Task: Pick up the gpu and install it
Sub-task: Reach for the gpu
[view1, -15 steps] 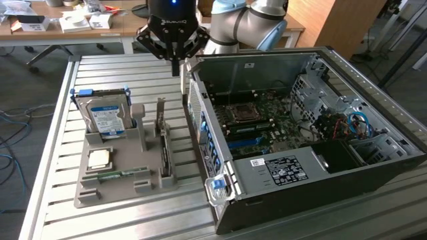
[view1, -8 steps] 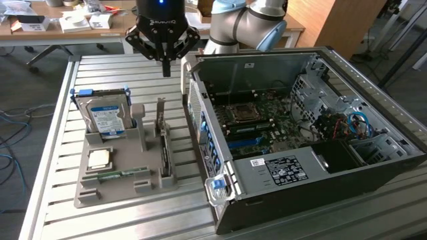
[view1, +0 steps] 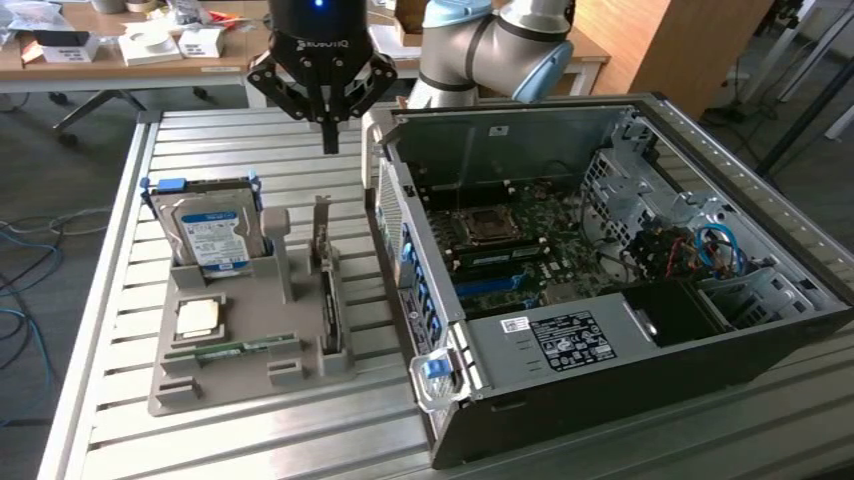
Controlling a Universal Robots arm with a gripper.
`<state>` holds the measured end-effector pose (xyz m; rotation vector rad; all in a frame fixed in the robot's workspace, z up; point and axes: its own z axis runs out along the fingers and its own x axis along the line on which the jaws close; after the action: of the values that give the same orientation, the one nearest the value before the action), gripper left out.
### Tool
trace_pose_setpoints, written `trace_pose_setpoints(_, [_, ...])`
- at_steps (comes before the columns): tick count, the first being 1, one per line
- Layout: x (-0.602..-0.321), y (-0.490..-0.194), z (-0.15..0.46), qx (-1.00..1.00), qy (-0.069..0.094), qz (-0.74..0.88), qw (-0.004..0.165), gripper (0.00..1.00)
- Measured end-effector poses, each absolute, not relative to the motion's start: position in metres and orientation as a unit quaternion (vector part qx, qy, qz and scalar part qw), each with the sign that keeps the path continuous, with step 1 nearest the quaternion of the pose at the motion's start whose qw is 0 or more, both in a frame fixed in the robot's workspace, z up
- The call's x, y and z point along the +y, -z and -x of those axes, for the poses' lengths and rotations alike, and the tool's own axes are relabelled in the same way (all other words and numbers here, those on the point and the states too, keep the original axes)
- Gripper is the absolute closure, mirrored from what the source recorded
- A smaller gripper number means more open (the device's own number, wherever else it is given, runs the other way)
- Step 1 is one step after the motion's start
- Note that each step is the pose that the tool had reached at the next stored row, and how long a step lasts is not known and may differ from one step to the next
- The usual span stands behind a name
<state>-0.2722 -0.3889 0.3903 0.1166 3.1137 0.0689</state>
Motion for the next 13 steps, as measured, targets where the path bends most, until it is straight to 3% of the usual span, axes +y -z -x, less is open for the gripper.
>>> trace_pose_setpoints(13, [-0.389,-0.3902,0.278,0.999,-0.022,-0.037,0.012,0.89])
